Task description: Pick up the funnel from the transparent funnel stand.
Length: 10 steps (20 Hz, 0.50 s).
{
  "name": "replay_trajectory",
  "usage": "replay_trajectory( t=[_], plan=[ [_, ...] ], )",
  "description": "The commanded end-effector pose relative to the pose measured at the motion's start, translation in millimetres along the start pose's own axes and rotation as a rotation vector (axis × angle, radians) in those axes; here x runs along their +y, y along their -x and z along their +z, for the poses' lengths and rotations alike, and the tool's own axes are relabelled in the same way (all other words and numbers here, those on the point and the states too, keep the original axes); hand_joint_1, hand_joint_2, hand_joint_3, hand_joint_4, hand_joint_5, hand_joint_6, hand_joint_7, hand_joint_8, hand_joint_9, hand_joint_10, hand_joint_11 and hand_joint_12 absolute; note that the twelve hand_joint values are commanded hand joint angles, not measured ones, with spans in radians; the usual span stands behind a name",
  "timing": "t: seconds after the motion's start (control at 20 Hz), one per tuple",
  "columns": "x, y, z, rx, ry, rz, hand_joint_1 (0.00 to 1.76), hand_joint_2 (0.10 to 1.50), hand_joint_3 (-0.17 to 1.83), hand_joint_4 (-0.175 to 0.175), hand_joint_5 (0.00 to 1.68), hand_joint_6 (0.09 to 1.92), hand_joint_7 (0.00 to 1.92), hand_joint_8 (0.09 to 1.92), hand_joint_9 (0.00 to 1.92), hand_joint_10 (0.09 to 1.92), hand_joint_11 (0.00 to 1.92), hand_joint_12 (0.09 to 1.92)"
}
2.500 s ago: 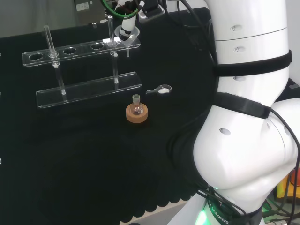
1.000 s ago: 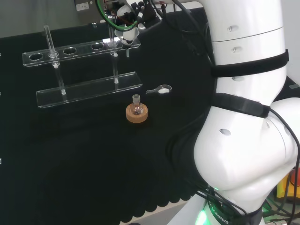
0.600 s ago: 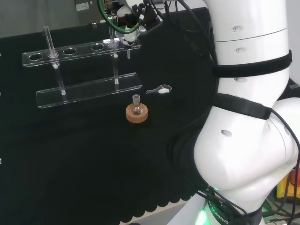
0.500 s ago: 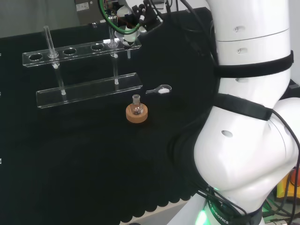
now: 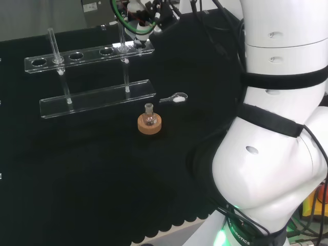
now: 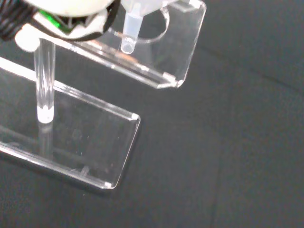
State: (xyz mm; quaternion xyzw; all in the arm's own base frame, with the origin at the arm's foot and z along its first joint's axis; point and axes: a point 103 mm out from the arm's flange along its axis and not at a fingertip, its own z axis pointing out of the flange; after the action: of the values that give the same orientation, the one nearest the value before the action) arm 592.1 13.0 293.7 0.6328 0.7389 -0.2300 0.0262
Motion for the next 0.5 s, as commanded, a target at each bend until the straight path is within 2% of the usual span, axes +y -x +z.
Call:
replay_trajectory(
  t=[0.05, 0.5],
  plan=[
    [-23.0, 17.4, -48.7, -0.002, 0.018, 0.04, 0.93, 0.72, 0.78, -0.033, 0.58, 0.54, 0.52, 0.62, 0.93, 0.44, 0.53, 1.29],
    [-79.3, 10.1, -70.2, -0.02, 0.059, 0.058, 0.93, 0.71, 0.78, -0.036, 0.52, 0.53, 0.52, 0.62, 0.96, 0.45, 0.52, 1.3]
  ],
)
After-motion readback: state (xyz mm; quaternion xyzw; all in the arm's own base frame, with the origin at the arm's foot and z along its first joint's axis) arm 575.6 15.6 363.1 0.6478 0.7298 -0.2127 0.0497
